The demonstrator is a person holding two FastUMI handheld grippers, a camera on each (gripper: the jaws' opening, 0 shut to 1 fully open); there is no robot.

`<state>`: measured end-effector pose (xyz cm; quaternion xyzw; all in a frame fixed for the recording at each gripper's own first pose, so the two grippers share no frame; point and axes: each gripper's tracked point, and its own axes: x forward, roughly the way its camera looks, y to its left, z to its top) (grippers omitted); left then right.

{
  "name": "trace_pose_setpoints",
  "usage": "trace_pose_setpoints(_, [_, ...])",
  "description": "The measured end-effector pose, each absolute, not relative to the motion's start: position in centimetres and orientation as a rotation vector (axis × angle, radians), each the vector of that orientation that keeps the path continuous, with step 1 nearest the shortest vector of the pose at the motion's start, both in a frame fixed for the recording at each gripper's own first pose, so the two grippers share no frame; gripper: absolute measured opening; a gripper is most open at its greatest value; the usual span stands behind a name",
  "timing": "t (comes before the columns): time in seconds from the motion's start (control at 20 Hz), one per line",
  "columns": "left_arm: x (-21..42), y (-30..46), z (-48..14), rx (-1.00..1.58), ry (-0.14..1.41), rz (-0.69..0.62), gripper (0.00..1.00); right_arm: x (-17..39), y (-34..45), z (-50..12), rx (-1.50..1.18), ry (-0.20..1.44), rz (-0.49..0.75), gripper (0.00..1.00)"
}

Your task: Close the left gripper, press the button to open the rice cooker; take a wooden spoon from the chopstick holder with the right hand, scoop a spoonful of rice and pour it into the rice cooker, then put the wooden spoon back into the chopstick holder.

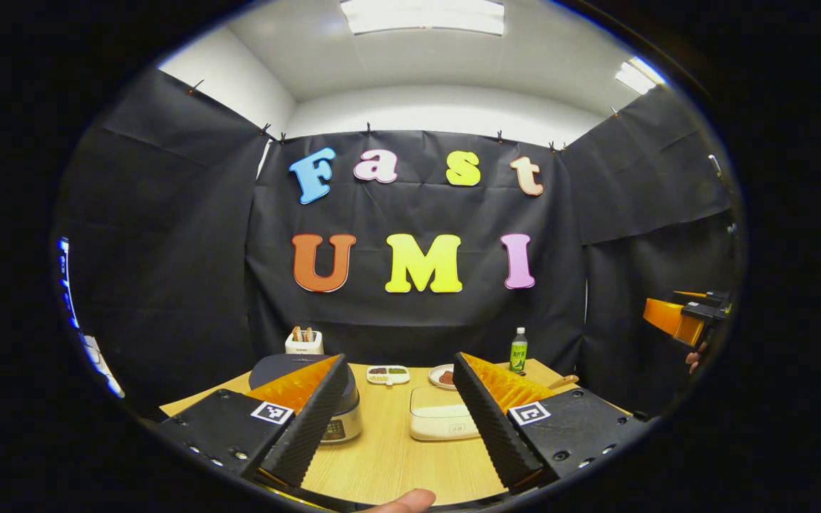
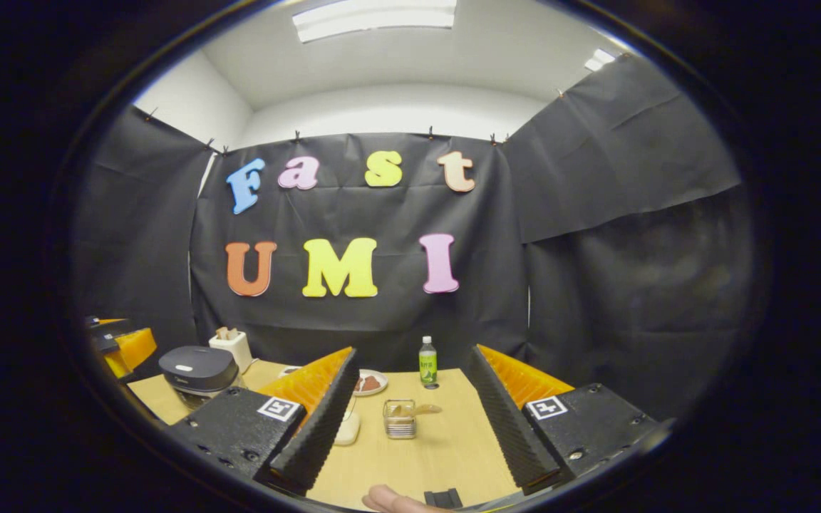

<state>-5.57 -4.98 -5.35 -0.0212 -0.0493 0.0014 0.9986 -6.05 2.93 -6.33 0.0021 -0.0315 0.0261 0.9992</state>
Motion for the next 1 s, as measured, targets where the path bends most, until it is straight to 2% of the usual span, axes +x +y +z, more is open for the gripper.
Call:
trace_pose_setpoints(0.65, [-7.8, -4.1, -5.7, -0.053, -0.142, 0.004, 0.95, -7.0, 5.0, -9.1, -0.011, -0.041, 0.110, 1.00])
trace_pose_setpoints(0.85, [-8.6, -5.6, -5.6, -0.075, -0.161, -0.069, 0.95, -7.2, 5.0, -9.5, 0.004, -0.045, 0.119, 1.00])
trace_pose_setpoints(0.9, [-8.7, -5.2, -5.8, -0.072, -0.159, -0.062, 0.95, -7.0, 4.9, -9.6, 0.007, -0.044, 0.121, 0.98])
trace_pose_setpoints(1.0, [-8.8, -4.0, -5.9, -0.053, -0.156, -0.025, 0.95, -7.1, 5.1, -9.8, 0.005, -0.045, 0.126, 1.00])
